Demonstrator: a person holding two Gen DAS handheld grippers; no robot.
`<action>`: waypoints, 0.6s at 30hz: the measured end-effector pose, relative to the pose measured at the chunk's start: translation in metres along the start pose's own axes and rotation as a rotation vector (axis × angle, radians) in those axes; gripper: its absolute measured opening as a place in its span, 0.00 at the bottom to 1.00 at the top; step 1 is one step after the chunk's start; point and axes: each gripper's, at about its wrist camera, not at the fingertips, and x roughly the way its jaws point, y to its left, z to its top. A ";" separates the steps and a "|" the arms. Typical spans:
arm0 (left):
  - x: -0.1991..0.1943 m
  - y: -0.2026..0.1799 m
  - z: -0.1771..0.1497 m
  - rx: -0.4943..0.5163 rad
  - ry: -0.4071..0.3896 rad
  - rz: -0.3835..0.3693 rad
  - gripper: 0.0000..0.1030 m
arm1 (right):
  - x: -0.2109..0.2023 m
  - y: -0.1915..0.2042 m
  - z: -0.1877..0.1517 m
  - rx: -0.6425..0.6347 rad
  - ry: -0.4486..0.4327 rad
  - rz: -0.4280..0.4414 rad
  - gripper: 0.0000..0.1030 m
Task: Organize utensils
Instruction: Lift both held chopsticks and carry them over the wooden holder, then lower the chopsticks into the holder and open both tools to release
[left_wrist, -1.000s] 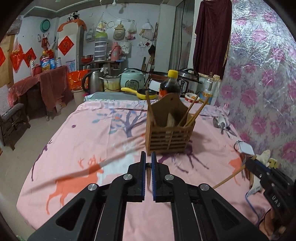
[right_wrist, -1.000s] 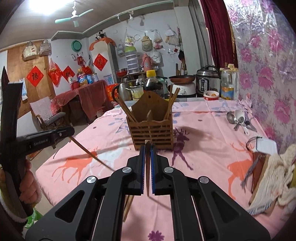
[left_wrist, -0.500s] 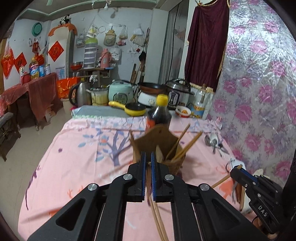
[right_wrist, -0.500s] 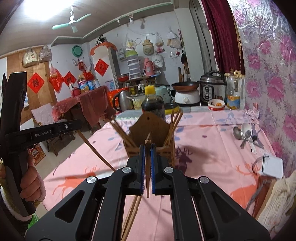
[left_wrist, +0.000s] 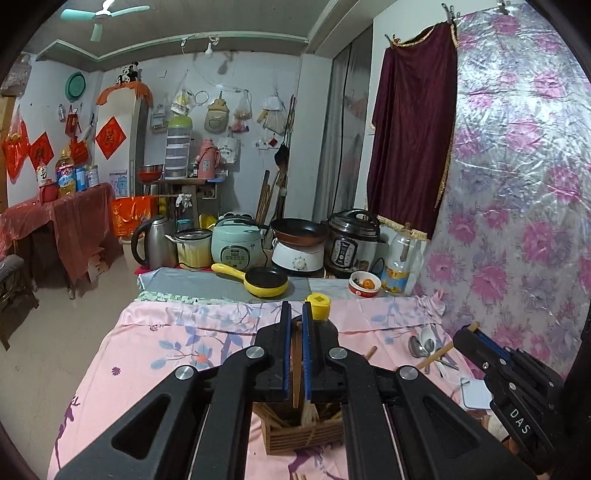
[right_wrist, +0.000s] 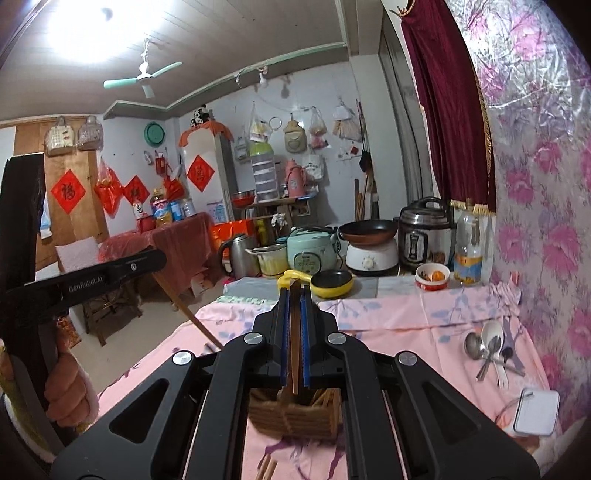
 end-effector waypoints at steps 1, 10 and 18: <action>0.010 0.001 -0.002 -0.004 0.011 0.003 0.06 | 0.007 -0.001 -0.001 -0.003 0.004 -0.005 0.06; 0.066 0.026 -0.028 -0.057 0.110 0.014 0.06 | 0.054 -0.010 -0.023 0.012 0.078 0.002 0.06; 0.081 0.049 -0.049 -0.098 0.155 0.076 0.39 | 0.080 -0.022 -0.044 0.053 0.179 -0.004 0.11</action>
